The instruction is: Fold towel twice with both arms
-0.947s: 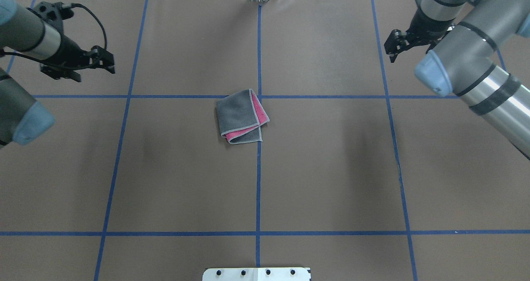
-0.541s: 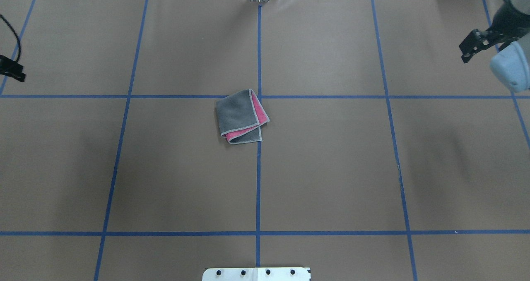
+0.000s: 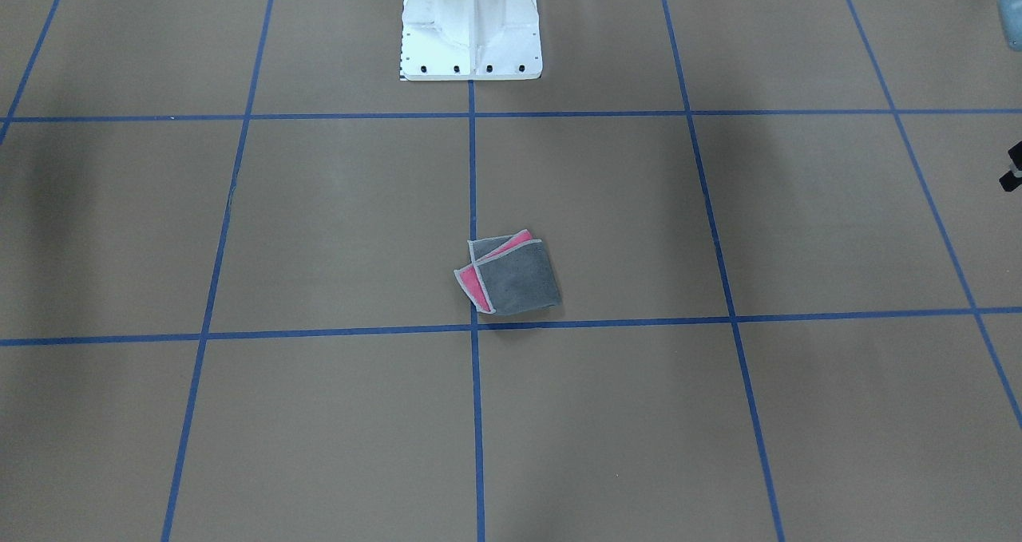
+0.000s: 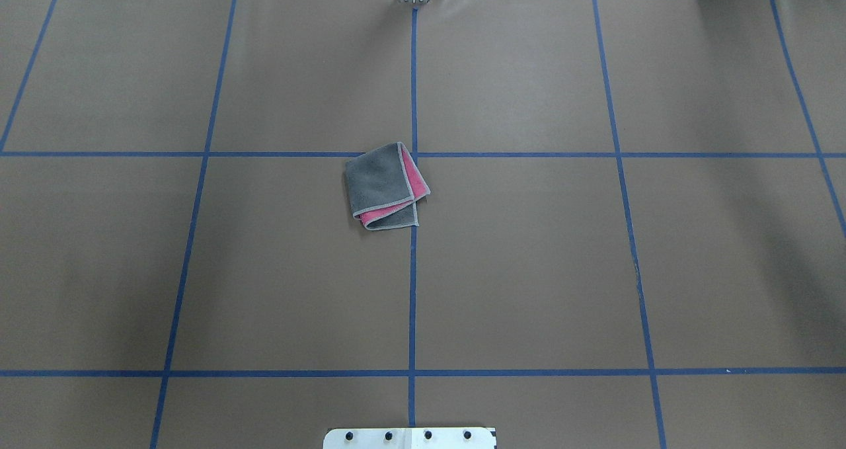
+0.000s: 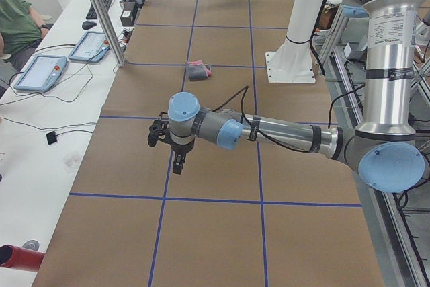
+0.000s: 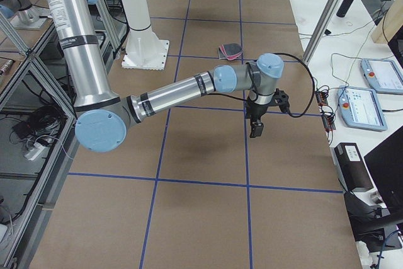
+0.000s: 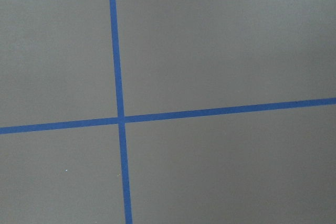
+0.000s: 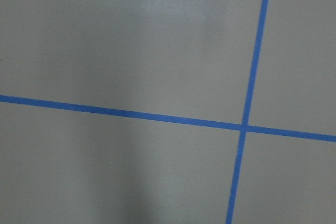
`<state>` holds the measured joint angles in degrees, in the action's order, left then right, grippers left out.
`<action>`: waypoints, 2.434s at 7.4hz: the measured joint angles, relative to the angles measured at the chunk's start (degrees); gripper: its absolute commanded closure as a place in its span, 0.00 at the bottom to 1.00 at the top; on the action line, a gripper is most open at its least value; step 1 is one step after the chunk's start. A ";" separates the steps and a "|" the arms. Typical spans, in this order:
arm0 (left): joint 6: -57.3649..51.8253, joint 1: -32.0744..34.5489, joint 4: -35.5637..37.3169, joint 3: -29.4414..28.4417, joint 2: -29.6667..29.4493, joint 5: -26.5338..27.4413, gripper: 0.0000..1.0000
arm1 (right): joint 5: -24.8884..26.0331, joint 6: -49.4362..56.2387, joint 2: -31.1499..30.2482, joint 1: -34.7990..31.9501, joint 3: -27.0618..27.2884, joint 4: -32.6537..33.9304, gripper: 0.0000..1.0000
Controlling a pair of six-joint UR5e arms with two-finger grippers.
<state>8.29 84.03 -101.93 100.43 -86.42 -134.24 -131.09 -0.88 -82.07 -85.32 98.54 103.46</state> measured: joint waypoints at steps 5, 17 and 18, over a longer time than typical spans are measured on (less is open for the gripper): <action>-9.81 1.87 0.06 -3.06 1.24 7.98 0.00 | 0.22 0.10 -4.06 -1.27 -0.28 -1.89 0.00; -5.65 1.68 0.15 -3.04 2.45 6.81 0.00 | -2.62 -3.10 -15.51 -3.60 2.91 -13.60 0.00; -5.66 1.67 0.13 -3.06 2.46 6.80 0.00 | -2.77 -3.09 -15.65 -4.22 3.31 -13.46 0.00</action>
<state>2.62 85.70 -101.79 97.36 -83.96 -127.44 -133.86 -3.96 -97.73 -89.54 101.85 90.00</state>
